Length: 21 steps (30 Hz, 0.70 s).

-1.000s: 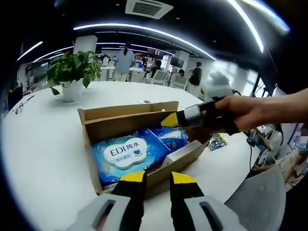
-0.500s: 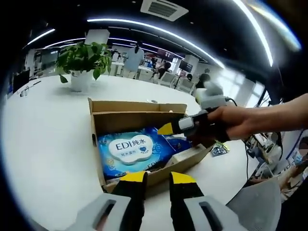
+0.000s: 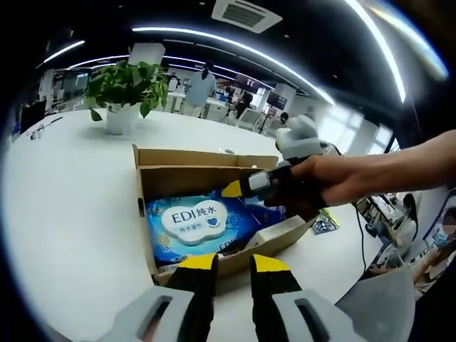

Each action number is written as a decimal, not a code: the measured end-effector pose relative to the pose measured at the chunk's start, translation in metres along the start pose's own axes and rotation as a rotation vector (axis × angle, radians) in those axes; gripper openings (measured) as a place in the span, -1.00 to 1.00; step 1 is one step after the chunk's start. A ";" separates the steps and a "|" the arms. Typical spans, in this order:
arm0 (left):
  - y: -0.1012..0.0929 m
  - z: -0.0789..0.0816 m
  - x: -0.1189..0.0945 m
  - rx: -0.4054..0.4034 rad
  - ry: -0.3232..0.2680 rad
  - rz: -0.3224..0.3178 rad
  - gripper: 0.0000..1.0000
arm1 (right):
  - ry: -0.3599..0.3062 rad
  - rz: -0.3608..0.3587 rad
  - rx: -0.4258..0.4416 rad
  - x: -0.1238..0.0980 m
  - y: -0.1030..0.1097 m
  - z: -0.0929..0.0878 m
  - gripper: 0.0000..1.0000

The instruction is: Operate the shoe box by opening the lid, removing the specified soft item, and placing it in the target area until the item is outside and the box remains undamaged.

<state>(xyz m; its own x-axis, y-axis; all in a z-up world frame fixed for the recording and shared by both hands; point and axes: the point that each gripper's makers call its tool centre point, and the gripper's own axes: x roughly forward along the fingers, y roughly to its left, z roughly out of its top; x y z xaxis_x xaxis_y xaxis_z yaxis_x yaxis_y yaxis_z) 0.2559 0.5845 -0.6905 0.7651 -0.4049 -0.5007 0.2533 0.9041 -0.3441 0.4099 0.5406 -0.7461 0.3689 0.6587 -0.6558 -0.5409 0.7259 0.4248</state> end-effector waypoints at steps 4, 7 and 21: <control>0.000 0.000 0.001 0.004 0.000 0.003 -0.64 | -0.009 0.012 -0.017 -0.012 0.013 0.000 -0.92; 0.000 0.000 0.001 0.007 0.000 0.004 -0.64 | -0.034 0.025 -0.088 -0.027 0.030 0.002 -0.92; 0.000 0.000 0.000 -0.002 0.000 0.000 -0.64 | 0.012 0.046 -0.274 -0.025 0.047 -0.015 -0.93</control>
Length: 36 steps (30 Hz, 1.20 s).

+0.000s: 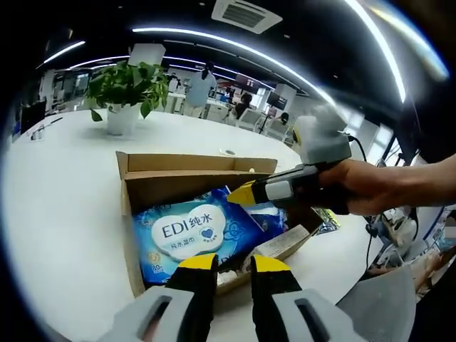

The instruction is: Operate the shoe box by opening the lid, removing the specified soft item, and placing it in the target area until the item is outside and the box remains undamaged.

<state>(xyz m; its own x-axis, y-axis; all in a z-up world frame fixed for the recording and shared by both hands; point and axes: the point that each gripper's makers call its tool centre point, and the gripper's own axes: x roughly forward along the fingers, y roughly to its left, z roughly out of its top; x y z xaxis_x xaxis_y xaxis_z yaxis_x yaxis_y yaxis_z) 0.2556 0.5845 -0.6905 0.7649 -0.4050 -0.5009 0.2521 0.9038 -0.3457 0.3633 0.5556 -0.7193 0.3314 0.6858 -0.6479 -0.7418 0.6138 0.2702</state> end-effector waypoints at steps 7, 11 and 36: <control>-0.002 -0.001 0.001 0.003 0.007 -0.009 -0.64 | 0.040 0.022 0.121 0.021 -0.017 -0.008 -0.91; -0.001 -0.001 0.001 0.001 0.007 -0.008 -0.64 | 0.064 0.017 0.179 0.029 -0.019 -0.018 -0.96; -0.002 -0.003 0.001 -0.004 0.011 -0.012 -0.64 | -0.145 -0.049 0.407 -0.038 -0.028 -0.002 -1.00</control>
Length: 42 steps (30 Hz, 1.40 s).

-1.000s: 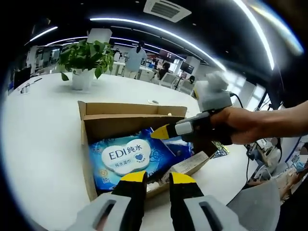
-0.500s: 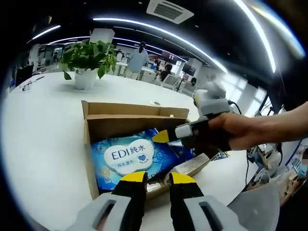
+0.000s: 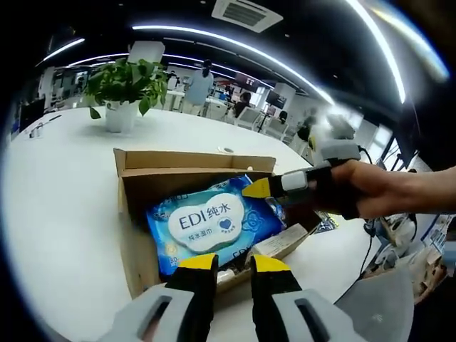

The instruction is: Operate the shoe box by opening the lid, removing the specified soft item, and placing it in the target area until the item is outside and the box remains undamaged.

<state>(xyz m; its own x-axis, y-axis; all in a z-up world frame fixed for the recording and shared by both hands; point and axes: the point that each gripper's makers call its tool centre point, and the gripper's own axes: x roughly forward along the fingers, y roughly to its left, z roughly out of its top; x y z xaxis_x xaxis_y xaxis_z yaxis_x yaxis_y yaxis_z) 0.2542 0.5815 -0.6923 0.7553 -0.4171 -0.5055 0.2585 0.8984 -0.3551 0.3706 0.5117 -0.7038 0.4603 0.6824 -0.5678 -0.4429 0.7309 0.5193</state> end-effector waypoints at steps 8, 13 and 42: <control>0.002 -0.001 0.001 -0.016 0.004 -0.002 -0.64 | -0.050 -0.016 0.016 -0.024 -0.009 0.007 -1.00; 0.000 -0.001 0.003 -0.013 0.014 -0.009 -0.64 | -0.083 -0.024 0.020 -0.034 -0.012 0.012 -1.00; 0.043 0.010 0.064 -0.016 0.213 0.026 -0.59 | -0.171 -0.087 0.164 -0.047 -0.039 0.007 -1.00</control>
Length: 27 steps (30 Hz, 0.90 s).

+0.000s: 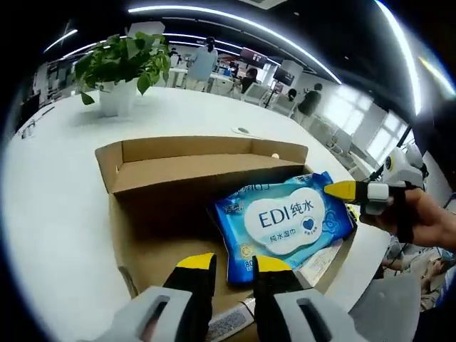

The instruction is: Operate the shoe box by opening the lid, removing the specified soft item, and placing it in the target area until the item is outside and the box remains undamaged.

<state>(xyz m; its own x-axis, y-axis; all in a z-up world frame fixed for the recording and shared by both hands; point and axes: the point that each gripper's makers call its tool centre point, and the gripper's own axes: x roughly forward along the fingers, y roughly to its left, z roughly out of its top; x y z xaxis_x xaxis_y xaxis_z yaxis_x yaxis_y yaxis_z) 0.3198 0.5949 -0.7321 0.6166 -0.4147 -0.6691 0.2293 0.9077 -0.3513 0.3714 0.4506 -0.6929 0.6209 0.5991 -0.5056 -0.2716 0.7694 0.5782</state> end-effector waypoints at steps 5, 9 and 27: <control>-0.001 -0.002 0.020 0.004 0.048 -0.022 -0.58 | 0.002 -0.004 0.009 0.000 -0.004 -0.001 -1.00; -0.007 -0.017 0.031 -0.044 0.132 -0.065 -0.58 | 0.002 -0.003 0.031 0.000 -0.009 -0.003 -1.00; -0.005 -0.004 0.024 -0.083 0.073 -0.037 -0.99 | 0.019 0.026 -0.010 -0.002 -0.007 -0.012 -1.00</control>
<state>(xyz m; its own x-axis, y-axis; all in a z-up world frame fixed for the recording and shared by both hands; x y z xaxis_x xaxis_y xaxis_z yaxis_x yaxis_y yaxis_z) 0.3299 0.5806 -0.7490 0.5520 -0.4536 -0.6996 0.1858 0.8849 -0.4271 0.3631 0.4468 -0.7038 0.5995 0.6233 -0.5022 -0.2949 0.7553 0.5853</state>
